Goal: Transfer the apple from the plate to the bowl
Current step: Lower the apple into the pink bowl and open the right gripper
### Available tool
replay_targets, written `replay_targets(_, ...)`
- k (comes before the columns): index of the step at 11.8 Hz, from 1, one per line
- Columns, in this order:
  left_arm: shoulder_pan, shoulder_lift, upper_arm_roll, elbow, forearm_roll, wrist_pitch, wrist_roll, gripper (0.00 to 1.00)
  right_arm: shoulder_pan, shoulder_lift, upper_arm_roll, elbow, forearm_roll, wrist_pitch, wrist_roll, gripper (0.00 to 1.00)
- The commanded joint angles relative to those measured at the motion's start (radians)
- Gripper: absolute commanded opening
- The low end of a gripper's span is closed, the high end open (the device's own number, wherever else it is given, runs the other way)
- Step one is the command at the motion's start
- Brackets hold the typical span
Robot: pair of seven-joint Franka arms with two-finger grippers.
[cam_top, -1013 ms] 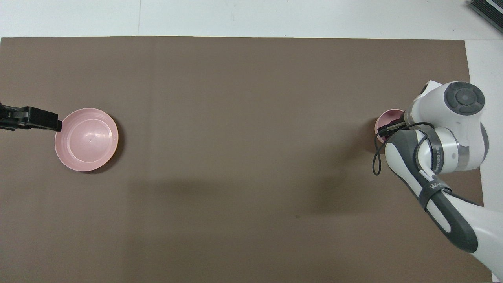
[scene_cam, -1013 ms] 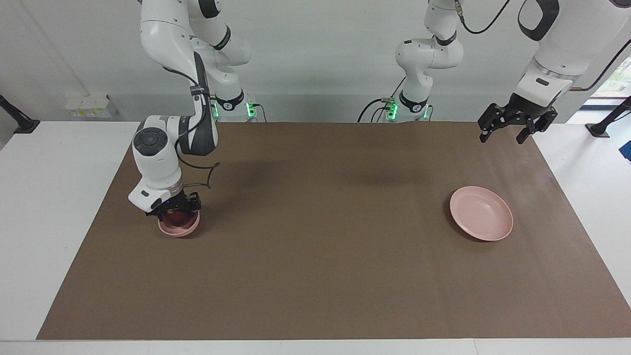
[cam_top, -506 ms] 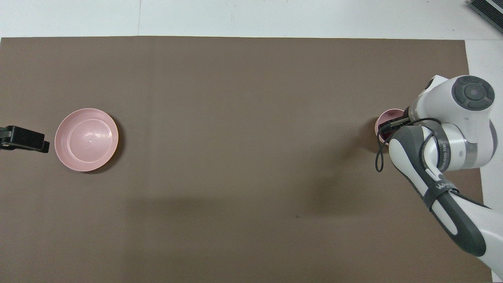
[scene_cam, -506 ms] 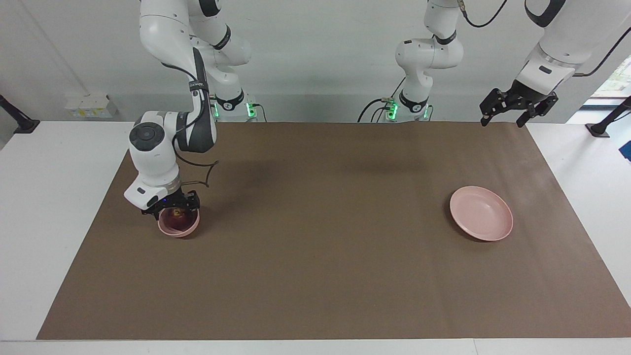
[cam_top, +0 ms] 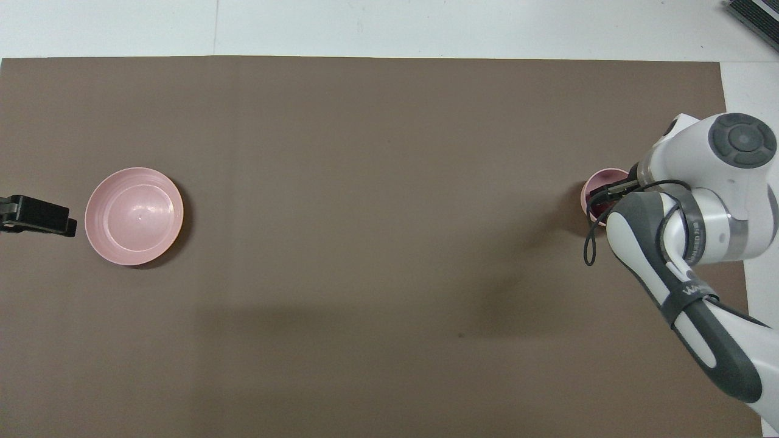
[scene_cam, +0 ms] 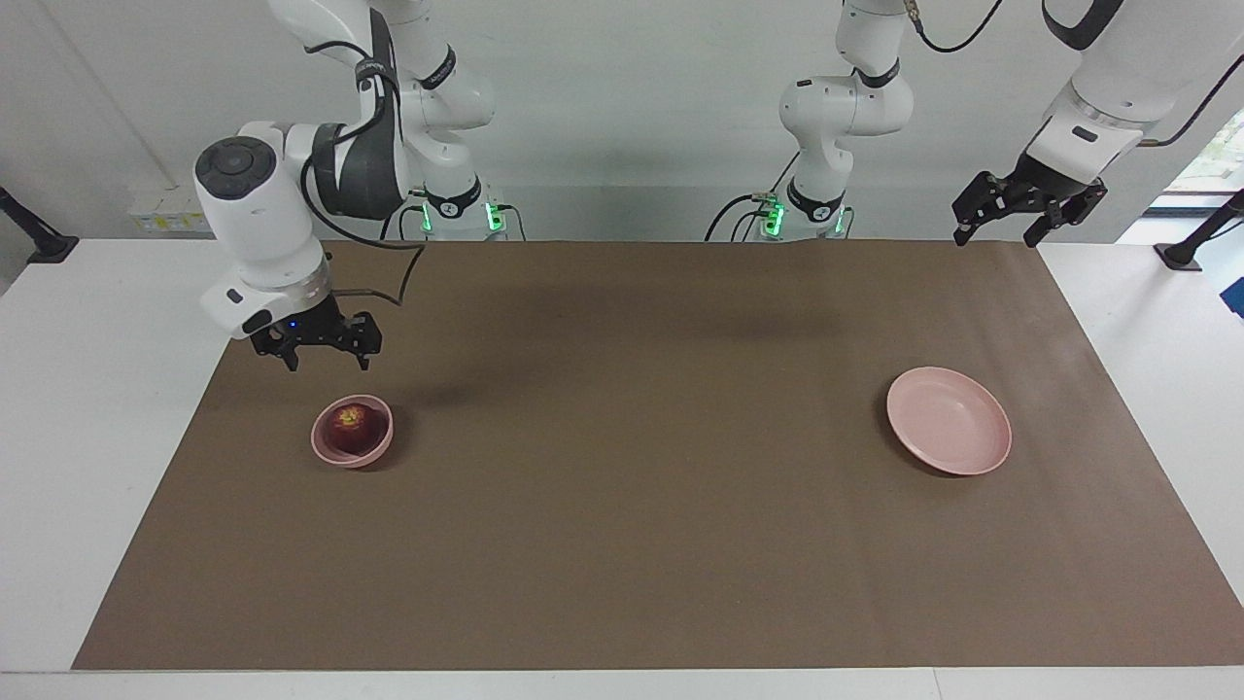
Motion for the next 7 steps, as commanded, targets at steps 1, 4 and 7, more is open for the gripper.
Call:
replay_targets(1, 0.007, -0.003, -0.004, 0.004, 0.006, -0.013, 0.005, 1.0, -0.005, -0.072, 0.007, 0.002, 0.051, -0.065, 0.041, 1.0)
replay_targets(4, 0.006, -0.004, -0.004, 0.004, 0.006, -0.013, 0.005, 1.0, -0.004, -0.148, 0.007, 0.002, 0.082, -0.149, 0.076, 1.0)
replay_targets(7, 0.006, -0.004, -0.004, 0.002, 0.006, -0.015, 0.005, 1.0, -0.004, -0.197, 0.028, 0.002, 0.084, -0.182, 0.109, 1.0)
